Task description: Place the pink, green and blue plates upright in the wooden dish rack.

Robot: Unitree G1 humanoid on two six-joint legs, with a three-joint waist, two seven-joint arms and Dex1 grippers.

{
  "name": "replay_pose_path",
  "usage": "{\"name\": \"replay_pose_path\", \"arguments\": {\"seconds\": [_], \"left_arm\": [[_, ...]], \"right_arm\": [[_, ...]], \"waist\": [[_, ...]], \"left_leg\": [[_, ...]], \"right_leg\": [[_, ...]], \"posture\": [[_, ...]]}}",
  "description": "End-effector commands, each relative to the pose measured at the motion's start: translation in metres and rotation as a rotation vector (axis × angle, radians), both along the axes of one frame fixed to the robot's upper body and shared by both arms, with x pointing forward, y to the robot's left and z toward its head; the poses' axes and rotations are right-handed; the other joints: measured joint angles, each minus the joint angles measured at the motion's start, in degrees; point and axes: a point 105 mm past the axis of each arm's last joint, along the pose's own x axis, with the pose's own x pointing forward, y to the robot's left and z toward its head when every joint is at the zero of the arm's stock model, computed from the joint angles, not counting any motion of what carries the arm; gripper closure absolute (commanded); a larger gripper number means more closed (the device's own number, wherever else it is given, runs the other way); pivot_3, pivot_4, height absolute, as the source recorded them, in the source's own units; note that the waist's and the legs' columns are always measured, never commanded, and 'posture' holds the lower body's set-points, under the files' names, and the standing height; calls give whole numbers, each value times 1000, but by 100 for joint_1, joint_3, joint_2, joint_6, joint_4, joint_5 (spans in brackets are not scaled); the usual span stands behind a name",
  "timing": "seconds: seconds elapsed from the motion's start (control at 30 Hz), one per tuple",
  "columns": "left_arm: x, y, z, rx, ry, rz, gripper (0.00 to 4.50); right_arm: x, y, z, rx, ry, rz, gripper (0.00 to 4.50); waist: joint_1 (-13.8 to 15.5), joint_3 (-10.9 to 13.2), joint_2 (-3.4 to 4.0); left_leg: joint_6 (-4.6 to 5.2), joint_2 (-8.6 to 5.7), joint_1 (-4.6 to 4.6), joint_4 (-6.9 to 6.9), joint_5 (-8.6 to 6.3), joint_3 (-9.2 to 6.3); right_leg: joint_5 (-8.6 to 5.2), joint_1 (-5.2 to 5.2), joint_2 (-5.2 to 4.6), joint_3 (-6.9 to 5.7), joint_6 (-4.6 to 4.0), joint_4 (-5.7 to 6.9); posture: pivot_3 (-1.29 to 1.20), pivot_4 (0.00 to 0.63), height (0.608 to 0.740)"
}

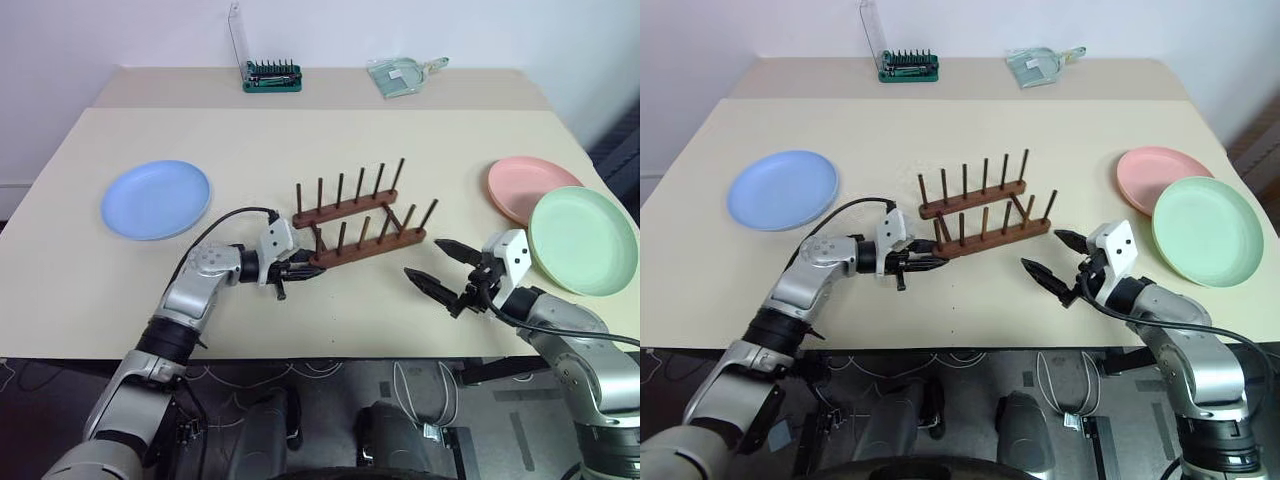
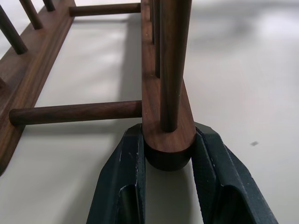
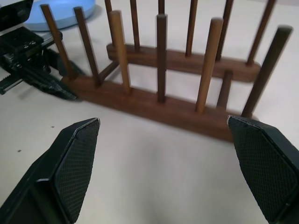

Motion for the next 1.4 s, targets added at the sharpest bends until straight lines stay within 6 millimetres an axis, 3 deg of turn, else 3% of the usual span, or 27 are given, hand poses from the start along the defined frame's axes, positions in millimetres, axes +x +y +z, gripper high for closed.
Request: {"name": "replay_pose_path", "arguments": {"seconds": [0.03,0.37,0.4,0.57,0.67,0.77,0.87,1.0,1.07,1.27,1.4], "left_arm": [[4,-14,5,41,-53,-129,3750],[16,-14,1,59,-43,-168,3750],[17,-14,0,57,-41,-162,2721],[21,-3,-1,41,-46,-103,304],[21,12,-1,23,-20,-45,304],[17,25,0,15,-3,-22,239],[8,37,1,3,26,-16,1453],[-15,42,0,6,91,-89,3514],[-21,36,-1,19,104,-110,4446],[-23,9,-8,68,62,-142,4446],[-14,0,-13,95,-7,-90,4446]], "right_arm": [[-10,-2,14,11,-68,-46,0],[-21,-10,18,-5,-83,-111,0],[-20,-11,18,-5,-83,-112,0],[-17,-14,19,-26,-77,-112,0],[-13,-20,14,-71,-52,-124,0],[-13,-22,7,-115,-15,-114,884],[-16,-21,-1,-149,19,-88,2330],[-19,-20,-14,-201,74,-54,4411],[-17,-20,-16,-214,82,-54,4500],[-4,-32,-30,-310,105,-132,4500],[6,-31,-35,-350,87,-155,4500]], "waist": [[8,0,0],[-24,1,-1],[-25,1,-1],[-36,1,-1],[-55,1,-1],[-57,1,-1],[-48,0,0],[-48,-1,1],[-36,-1,2],[-23,0,1],[-32,-1,2]], "left_leg": [[0,-1,0,1,0,0],[32,2,-3,13,-20,0],[35,2,-2,16,-21,0],[38,2,-2,18,-23,-1],[38,3,-2,18,-23,-1],[38,5,0,17,-23,-1],[38,5,-1,19,-23,-1],[36,5,0,18,-22,-1],[36,5,1,20,-22,-1],[34,1,-1,24,-22,-1],[25,2,2,24,-16,0]], "right_leg": [[0,1,-1,0,0,0],[0,-1,0,0,0,4],[0,0,-1,1,1,4],[0,1,-1,1,1,5],[0,0,-1,1,1,7],[0,0,0,2,0,9],[0,2,0,2,0,9],[0,2,0,2,0,8],[0,3,-1,2,0,9],[0,6,-5,2,1,5],[0,7,-4,2,1,8]], "posture": [[0,150,736],[0,150,736],[0,150,736],[0,150,736],[0,150,736],[0,150,736],[0,150,736],[0,150,736],[0,150,736],[0,150,736],[0,150,736]]}}
